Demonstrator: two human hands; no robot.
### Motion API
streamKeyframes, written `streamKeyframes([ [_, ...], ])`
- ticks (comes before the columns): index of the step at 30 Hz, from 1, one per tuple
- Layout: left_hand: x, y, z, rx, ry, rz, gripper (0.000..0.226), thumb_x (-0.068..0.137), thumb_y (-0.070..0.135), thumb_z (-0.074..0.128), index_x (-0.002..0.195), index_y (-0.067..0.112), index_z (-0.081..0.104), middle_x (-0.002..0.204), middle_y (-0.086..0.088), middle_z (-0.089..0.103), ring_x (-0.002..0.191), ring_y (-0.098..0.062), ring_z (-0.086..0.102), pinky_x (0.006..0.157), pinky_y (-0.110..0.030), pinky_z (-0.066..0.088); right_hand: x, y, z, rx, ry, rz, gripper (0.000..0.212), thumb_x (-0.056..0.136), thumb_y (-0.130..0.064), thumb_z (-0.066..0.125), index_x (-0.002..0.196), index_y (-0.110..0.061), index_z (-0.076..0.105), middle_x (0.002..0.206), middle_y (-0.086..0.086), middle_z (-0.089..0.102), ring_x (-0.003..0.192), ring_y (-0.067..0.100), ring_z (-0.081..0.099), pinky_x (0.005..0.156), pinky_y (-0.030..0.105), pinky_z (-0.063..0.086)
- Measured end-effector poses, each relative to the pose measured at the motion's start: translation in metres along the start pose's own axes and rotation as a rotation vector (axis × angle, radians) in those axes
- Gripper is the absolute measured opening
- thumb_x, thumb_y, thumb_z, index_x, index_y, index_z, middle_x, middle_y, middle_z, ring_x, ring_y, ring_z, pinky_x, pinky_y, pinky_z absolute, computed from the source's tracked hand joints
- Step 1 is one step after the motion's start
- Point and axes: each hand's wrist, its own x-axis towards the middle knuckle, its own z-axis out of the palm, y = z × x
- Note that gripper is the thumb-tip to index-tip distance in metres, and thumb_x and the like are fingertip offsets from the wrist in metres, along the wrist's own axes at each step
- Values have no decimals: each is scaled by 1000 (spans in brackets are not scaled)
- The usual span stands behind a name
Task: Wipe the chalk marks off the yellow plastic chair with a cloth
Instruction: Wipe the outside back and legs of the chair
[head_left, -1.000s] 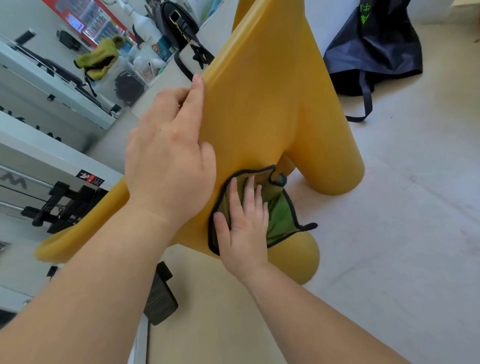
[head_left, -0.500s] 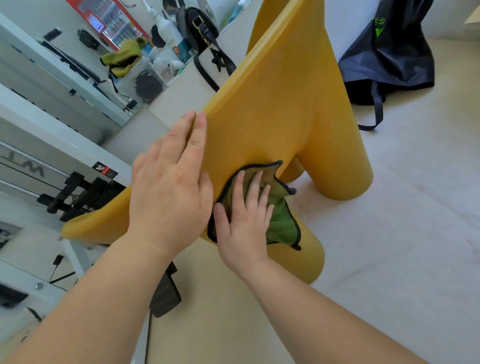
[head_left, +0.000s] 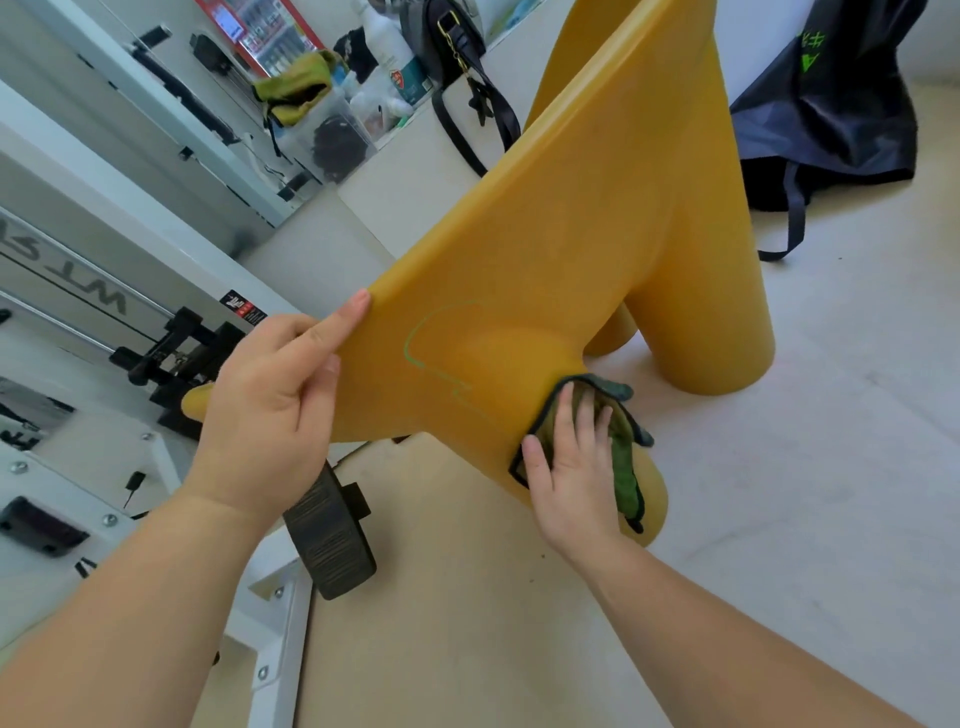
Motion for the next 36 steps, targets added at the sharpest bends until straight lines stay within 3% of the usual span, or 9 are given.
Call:
streamKeyframes([
  [4, 4, 12, -5, -76, -16, -47, 46, 99, 5, 48, 136, 32, 52, 99, -1, 55, 94, -12, 49, 82, -16, 38, 12, -31, -13, -2, 34, -201, 62, 95, -75, 4, 143, -60, -32, 164, -13, -21, 152, 21, -28, 127, 50, -6],
  [7, 9, 28, -8, -88, -22, -19, 45, 96, 10, 48, 135, 32, 53, 95, -1, 55, 92, -17, 50, 81, -17, 37, 21, -48, -27, 42, 93, -271, 61, 96, -74, 4, 147, -59, -27, 165, -14, -20, 153, 19, -28, 126, 47, -10],
  [18, 34, 86, -14, -35, -105, 6, 46, 97, 18, 50, 138, 38, 50, 89, 3, 55, 85, -13, 50, 71, -20, 37, 44, -64, -82, 219, 235, -244, 66, 90, -82, 4, 147, -61, -22, 167, -14, -14, 158, 21, -14, 127, 51, 2],
  [21, 46, 111, -9, -22, -103, 42, 47, 95, 22, 48, 139, 37, 50, 82, 5, 51, 79, -11, 48, 68, -21, 37, 62, -68, -113, 315, 283, -223, 80, 89, -84, 11, 156, -48, -14, 171, -9, -12, 158, 22, -12, 127, 51, 4],
  [28, 78, 153, -6, -65, -128, 53, 44, 97, 27, 52, 138, 45, 50, 77, 7, 51, 77, -8, 47, 70, -19, 37, 96, -60, -170, 452, 228, -250, 95, 82, -91, 14, 161, -42, -6, 171, -11, -12, 156, 16, -16, 126, 47, -6],
  [34, 77, 170, -4, -56, -142, 44, 46, 99, 24, 53, 139, 44, 48, 77, 5, 51, 75, -7, 46, 71, -27, 42, 88, -57, -181, 446, 194, -226, 95, 82, -91, 13, 161, -42, -6, 171, -13, -11, 157, 15, -15, 127, 48, -4],
  [36, 76, 170, -4, -54, -132, 41, 45, 97, 29, 49, 139, 42, 48, 76, 6, 50, 76, -7, 46, 70, -23, 41, 82, -58, -178, 421, 196, -235, 93, 83, -91, 14, 161, -42, -6, 171, -14, -11, 157, 13, -14, 128, 49, -1],
])
